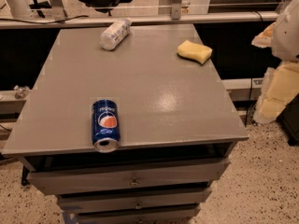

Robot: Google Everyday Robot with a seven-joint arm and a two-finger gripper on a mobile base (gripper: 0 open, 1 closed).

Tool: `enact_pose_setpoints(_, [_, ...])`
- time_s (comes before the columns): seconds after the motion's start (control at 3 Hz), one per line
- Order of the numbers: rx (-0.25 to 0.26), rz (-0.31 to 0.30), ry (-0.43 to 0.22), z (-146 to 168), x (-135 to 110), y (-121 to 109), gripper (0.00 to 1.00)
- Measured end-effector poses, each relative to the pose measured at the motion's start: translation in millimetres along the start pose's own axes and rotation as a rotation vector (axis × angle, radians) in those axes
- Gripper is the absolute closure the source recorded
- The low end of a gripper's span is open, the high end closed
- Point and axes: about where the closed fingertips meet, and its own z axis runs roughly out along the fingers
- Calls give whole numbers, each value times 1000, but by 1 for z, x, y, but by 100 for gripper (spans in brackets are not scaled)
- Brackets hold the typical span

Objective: Move sponge near pepsi can

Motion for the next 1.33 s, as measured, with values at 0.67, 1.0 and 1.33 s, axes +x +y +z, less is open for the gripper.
enact_pose_setpoints(0.67, [25, -11, -46, 10, -5, -11, 0])
enact_pose_setpoints(1.0, [59, -1, -146, 42, -16, -45, 0])
enact_pose_setpoints(1.33, [107, 24, -249, 76, -33, -93, 0])
